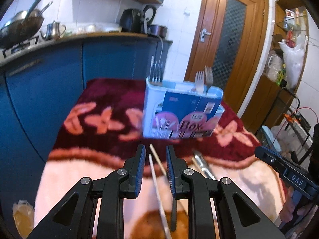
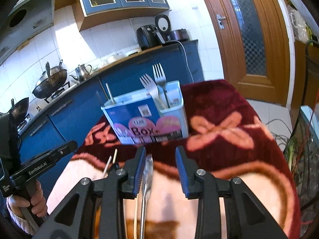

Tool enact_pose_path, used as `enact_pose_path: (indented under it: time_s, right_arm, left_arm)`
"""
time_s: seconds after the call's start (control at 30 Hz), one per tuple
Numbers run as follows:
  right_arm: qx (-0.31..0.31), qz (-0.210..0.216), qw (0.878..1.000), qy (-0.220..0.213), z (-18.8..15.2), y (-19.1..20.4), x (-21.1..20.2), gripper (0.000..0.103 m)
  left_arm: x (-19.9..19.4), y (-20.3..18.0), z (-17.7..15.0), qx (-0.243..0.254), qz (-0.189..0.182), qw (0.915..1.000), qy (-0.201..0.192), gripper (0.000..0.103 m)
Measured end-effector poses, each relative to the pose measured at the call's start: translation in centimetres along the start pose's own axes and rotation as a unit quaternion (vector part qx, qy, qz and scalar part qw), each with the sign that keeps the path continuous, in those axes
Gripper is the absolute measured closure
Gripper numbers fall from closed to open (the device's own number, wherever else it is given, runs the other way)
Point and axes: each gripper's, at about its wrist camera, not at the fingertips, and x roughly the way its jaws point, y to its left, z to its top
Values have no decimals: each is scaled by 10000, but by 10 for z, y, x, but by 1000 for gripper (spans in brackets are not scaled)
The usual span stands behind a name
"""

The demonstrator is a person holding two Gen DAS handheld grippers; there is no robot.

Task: Organize utensils
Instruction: 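Withdraw both grippers from the holder back over the remaining utensils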

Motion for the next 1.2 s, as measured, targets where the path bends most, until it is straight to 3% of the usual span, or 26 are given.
enact_pose_path:
  time_s: [0.47,1.03,1.2]
  right_arm:
    - [113,-251,9988,416,-31,-12,11,67]
    - [306,-202,9974,625,-40,-28,20,66]
    - [323,-217,9971,661,-41,-30,22,66]
  left_arm:
    - [38,2,-29,-146,6,9956,929,82]
    - [68,2,-23,-134,-55,9880,1536,82]
    - [76,5,-22,-181,-171,9849,1716,86]
